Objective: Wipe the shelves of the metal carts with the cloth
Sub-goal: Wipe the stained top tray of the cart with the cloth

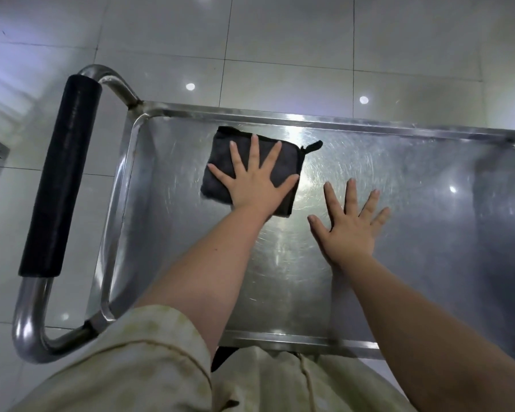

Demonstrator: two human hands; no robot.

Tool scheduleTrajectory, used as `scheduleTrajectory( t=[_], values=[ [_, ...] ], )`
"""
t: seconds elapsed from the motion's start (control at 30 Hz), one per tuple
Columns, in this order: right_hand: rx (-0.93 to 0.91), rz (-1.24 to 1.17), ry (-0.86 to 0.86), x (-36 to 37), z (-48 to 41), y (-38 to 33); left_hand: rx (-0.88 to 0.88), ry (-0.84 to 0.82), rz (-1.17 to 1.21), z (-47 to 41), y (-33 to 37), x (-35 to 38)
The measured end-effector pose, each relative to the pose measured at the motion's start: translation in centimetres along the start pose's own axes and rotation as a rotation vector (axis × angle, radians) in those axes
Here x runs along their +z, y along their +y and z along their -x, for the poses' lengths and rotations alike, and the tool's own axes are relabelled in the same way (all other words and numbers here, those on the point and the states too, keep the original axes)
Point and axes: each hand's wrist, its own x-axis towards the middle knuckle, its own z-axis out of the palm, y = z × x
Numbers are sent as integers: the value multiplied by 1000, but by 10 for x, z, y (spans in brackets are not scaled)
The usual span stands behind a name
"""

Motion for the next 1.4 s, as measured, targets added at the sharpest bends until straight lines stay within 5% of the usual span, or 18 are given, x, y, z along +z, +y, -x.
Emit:
scheduleTrajectory(
  t=[0.23,0.37,0.57,0.83,0.97,1.4],
  values=[
    [-7,0,16,2,0,0,-326,71,25,-32,-148,-33],
    [-13,5,11,1,1,-1,-372,74,7,-29,-174,-38],
    [-10,12,14,1,0,0,-263,88,29,-54,-132,-39],
    [-16,6,31,4,-1,0,17,27,-4,-62,42,-16],
    [-13,9,30,5,-1,0,98,-21,-3,-47,68,-9],
    [-3,22,12,-2,0,-1,-278,52,-20,-50,-163,-53]
  ],
)
